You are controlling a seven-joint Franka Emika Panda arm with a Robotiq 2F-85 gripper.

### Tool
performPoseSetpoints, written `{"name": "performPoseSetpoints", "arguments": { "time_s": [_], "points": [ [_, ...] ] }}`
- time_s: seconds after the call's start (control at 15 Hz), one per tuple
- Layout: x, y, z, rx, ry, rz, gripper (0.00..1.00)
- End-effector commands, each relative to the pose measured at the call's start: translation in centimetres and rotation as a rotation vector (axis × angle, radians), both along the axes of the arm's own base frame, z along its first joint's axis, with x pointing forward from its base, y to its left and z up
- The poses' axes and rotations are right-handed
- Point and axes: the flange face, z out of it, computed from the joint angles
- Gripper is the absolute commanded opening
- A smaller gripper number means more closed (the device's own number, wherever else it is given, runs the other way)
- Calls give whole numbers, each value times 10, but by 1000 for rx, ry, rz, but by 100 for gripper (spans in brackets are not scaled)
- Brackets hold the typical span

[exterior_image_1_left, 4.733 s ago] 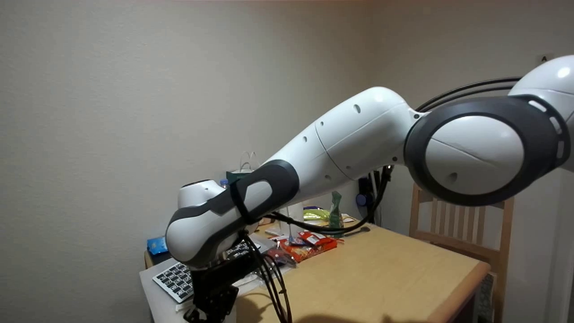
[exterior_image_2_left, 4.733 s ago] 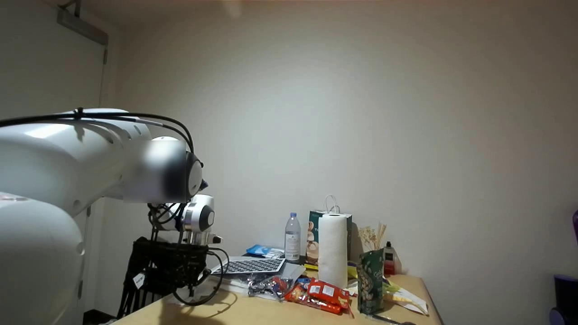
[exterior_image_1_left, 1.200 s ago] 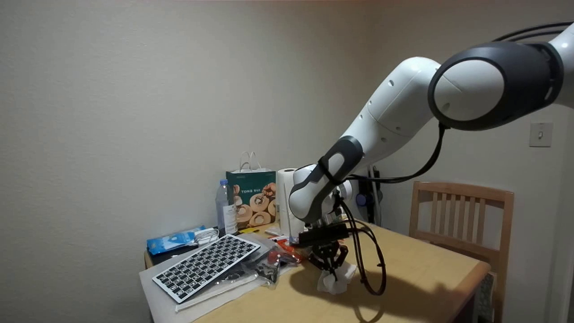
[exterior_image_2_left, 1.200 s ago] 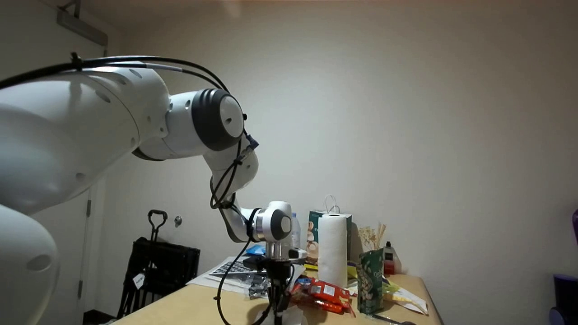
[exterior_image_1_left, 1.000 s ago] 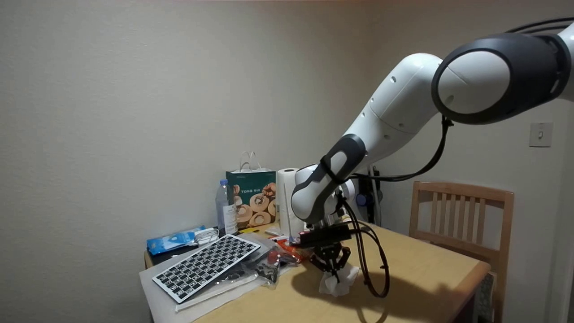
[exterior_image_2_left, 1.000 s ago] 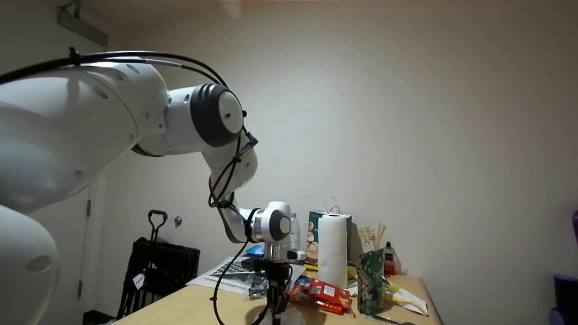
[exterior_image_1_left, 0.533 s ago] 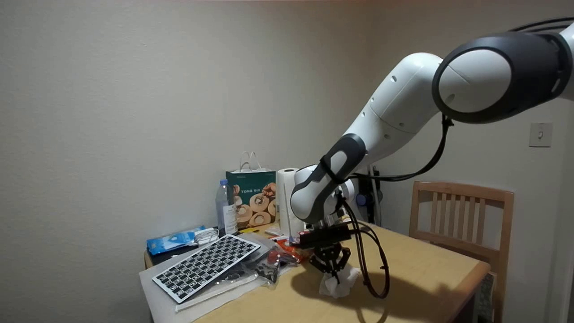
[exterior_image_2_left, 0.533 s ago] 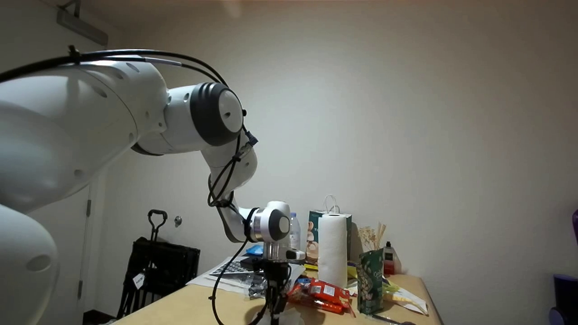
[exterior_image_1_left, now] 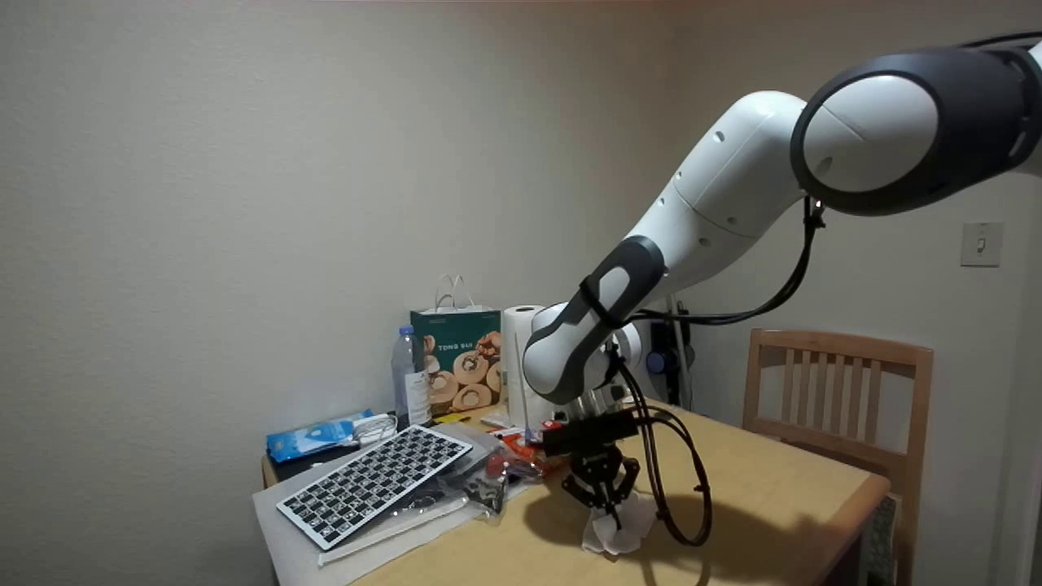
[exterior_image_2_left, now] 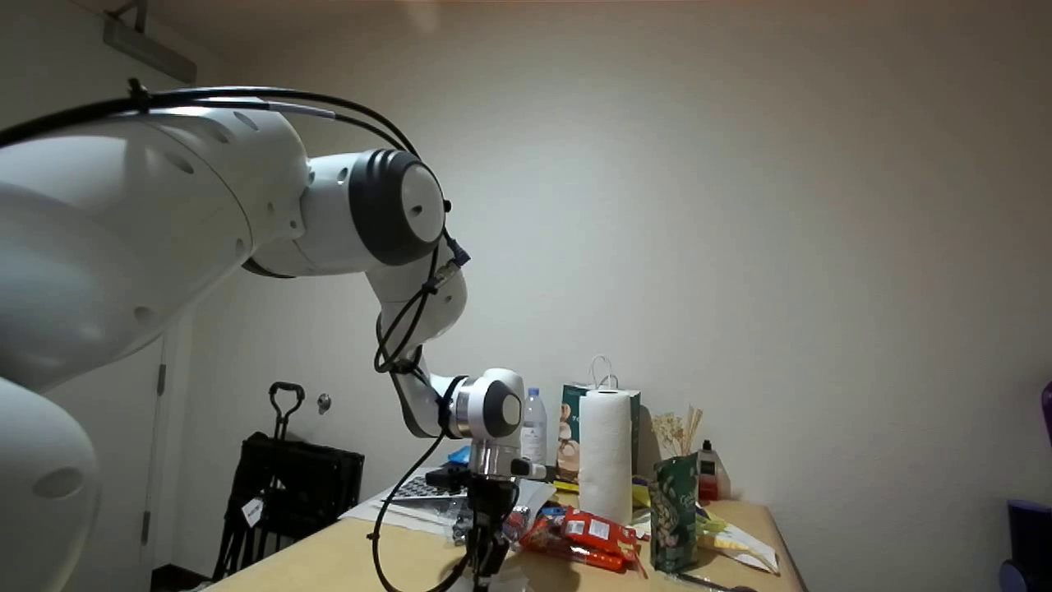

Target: Use the white towel to wipe the table

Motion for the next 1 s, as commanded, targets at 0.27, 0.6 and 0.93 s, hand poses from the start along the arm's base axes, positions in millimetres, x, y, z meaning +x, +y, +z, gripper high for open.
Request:
{"name": "performPoseSetpoints", "arguments": {
  "time_s": [0.27,0.6,0.93],
  "points": [
    [-9,1,0,38,31,-24,2],
    [-16,19,-16,62,63,19,0],
    [-26,80,-34,147,179,174,0]
  ]
}}
